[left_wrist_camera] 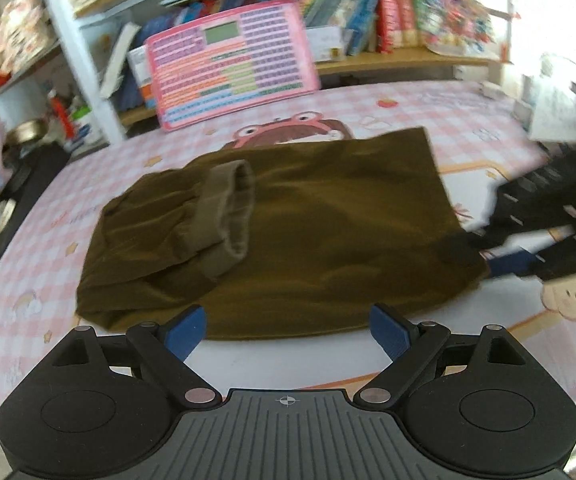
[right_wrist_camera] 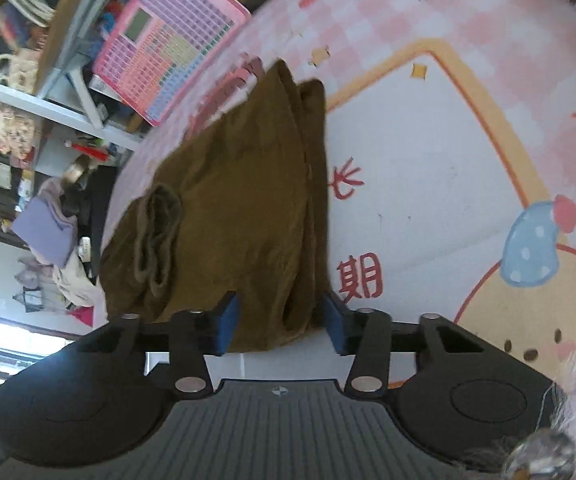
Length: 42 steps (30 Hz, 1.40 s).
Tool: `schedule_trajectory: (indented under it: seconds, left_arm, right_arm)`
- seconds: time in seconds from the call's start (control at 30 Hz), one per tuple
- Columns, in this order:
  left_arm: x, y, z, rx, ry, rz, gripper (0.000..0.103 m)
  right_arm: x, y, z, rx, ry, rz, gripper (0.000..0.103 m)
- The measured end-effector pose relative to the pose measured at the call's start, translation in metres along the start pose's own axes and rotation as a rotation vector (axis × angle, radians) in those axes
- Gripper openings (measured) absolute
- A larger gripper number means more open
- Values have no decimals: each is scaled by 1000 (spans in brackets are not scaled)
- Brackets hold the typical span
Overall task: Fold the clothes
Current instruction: 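Grasp the folded edge of the pants with the right gripper, then lift and fold the pants with the right gripper while the left gripper grasps them too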
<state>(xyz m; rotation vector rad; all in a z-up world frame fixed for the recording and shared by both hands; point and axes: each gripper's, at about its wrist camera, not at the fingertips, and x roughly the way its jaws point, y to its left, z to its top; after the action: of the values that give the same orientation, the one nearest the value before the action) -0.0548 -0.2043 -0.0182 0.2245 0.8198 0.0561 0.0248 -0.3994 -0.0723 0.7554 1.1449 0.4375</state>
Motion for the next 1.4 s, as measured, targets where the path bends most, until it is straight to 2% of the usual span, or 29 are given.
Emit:
schedule_trajectory:
  seconds: [0.1,0.17,0.23,0.4,0.67,0.7,0.73,0.77,0.8,0.83,0.87,0.9,0.93,0.97,1.0,1.03,1.1,1.2,1.4]
  left_arm:
    - [3,-16,3,77,-10,6,91]
    - [6,-24,6,118,-12,7,91]
    - [9,-31,7,160,-13,4,91]
    - [21,-48,9,272,-20,27,91]
    - [44,-72,25,453,-78,82,89]
    - [46,-75,26,472,-95,92,86]
    - [47,-78,26,491,-114,99,76]
    - [49,-82,27,509,-134,104,62]
    - [51,-84,27,522,-144,102,52]
    - [54,-86,28,530,-145,93,36]
    - [58,-86,28,532,-140,78,26]
    - [62,-86,29,526,-132,57,22]
    - [64,-85,30,518,-130,41,15]
    - [65,-85,31,513,-132,31,11]
    - [64,-84,31,507,-134,23,10]
    - [63,-83,32,503,-138,18,7]
    - [60,-81,33,494,-144,8,6]
    - [54,-79,32,482,-148,-6,5]
    - [42,-75,32,470,-150,-23,5]
  right_arm:
    - [12,1,10,37,26,28,34]
    - [21,-1,16,61,50,36,21]
    - [26,-5,21,93,69,58,16]
    - [16,0,28,96,56,181,14]
    - [10,16,37,52,65,222,14]
    - [9,17,37,44,68,222,14]
    - [9,18,37,36,70,222,14]
    - [8,19,37,25,71,220,14]
    - [7,19,37,22,68,220,15]
    - [7,18,37,20,64,219,18]
    - [6,16,38,25,60,218,19]
    - [5,14,39,30,56,216,20]
    - [5,10,39,41,52,215,20]
    - [5,7,40,51,49,213,21]
    - [5,3,41,62,46,211,28]
    - [5,-1,41,76,40,204,42]
    - [5,-9,43,102,29,190,49]
    - [12,-17,48,148,29,205,52]
    - [41,-23,65,261,17,251,51]
